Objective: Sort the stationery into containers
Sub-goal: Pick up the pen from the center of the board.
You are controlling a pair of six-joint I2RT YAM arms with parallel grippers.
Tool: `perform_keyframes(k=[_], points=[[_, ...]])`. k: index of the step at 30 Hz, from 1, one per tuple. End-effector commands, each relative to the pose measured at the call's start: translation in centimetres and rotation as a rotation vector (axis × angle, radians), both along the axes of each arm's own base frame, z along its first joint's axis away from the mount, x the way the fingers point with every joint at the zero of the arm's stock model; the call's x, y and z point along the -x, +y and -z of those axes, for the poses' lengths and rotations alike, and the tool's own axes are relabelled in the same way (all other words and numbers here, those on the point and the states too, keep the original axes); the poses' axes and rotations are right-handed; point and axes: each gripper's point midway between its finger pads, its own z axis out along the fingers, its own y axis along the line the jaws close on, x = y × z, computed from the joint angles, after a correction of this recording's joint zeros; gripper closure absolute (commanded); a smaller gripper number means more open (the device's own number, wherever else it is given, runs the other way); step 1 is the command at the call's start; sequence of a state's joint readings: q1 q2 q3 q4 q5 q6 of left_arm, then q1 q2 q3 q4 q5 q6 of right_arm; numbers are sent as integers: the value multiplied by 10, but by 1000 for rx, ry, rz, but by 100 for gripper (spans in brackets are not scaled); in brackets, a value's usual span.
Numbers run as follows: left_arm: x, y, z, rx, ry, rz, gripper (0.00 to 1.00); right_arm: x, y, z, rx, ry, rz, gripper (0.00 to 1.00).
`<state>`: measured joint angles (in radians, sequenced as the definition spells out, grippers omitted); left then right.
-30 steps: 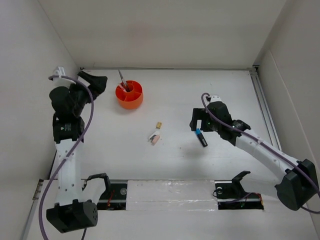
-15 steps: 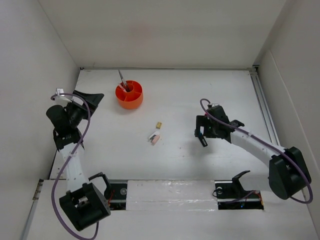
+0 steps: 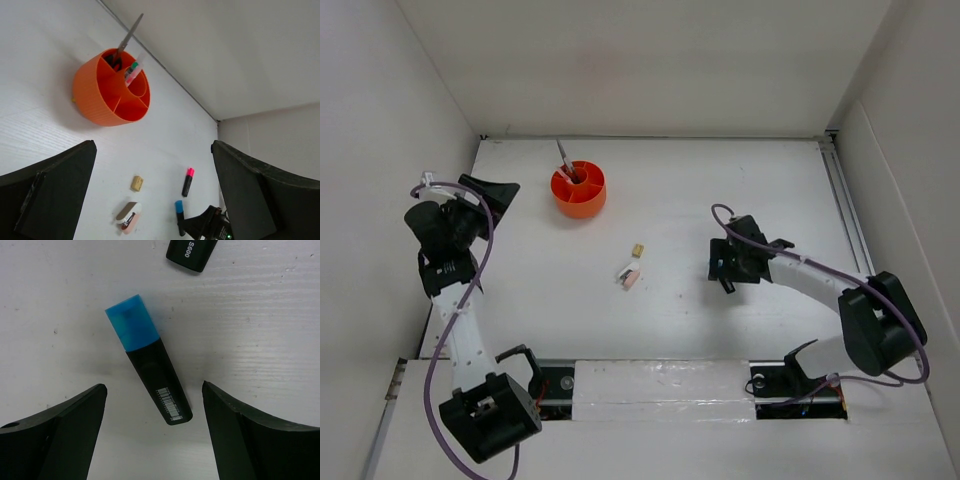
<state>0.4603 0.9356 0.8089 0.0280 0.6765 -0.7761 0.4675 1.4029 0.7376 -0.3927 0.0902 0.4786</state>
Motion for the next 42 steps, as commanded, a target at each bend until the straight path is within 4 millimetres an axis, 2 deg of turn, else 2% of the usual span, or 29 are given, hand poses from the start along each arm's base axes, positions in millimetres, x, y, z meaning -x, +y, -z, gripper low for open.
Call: perform_keyframes(k=[1,5,6,8,11,13,14,17,19,20,22,24,25,26,27,29,30,31,32,33,35,36,37,38,39,40,41,42], points=[[4,12,-1,-70,28,-61,0,-4,5,-3,-14,-16,32,18],[10,15,-12,-121,2,-92,0,5,-1,5,28,36,52,25],[14,13,-23,-138,-36,-94,0,5,1,6,44,41,45,27],[17,15,-24,-147,-44,-117,0,10,1,9,65,68,45,40],[19,12,-29,-160,-66,-97,0,12,1,13,97,103,39,48],[17,11,-25,-153,-55,-87,0,14,1,17,121,125,33,54],[17,9,-31,-156,-68,-76,0,11,3,13,115,115,33,60],[15,11,-24,-153,-35,-71,0,14,4,17,128,135,24,74],[15,11,-29,-170,-47,-70,0,13,5,15,128,136,24,97],[15,11,-29,-170,-47,-70,0,13,5,15,128,136,24,100],[15,8,-29,-179,-52,-50,0,13,11,14,108,123,-2,100],[18,-10,-36,-198,-107,36,0,8,26,-4,44,45,-32,100],[20,-19,-42,-220,-138,68,0,13,37,-14,22,17,-60,100],[21,-36,-43,-228,-157,135,0,14,44,-25,-4,-13,-72,100],[21,-48,-45,-228,-170,173,0,12,52,-49,-58,-90,-74,100],[25,-71,-48,-255,-197,260,0,12,77,-82,-147,-181,-122,100],[31,-94,-49,-245,-209,343,0,11,88,-101,-203,-228,-138,100],[36,-109,-47,-239,-232,412,0,11,97,-110,-230,-245,-160,100],[41,-120,-47,-234,-238,457,0,11,117,-131,-271,-284,-199,100],[45,-133,-42,-226,-237,506,0,12,128,-139,-284,-293,-222,100],[53,-144,-27,-215,-214,592,0,14,159,-145,-290,-304,-291,100],[55,-147,-18,-199,-194,620,0,8,176,-166,-322,-335,-306,100],[58,-150,-13,-183,-190,642,0,5,190,-159,-309,-324,-329,100],[63,-155,-5,-164,-195,688,0,0,204,-168,-336,-350,-340,100],[66,-157,-5,-160,-197,703,0,0,225,-187,-380,-377,-370,100],[64,-156,-1,-164,-185,706,0,-2,234,-188,-383,-376,-379,100],[66,-156,3,-153,-161,708,0,-10,245,-180,-367,-371,-388,100],[63,-153,6,-170,-154,683,0,-5,258,-183,-377,-372,-412,100]])
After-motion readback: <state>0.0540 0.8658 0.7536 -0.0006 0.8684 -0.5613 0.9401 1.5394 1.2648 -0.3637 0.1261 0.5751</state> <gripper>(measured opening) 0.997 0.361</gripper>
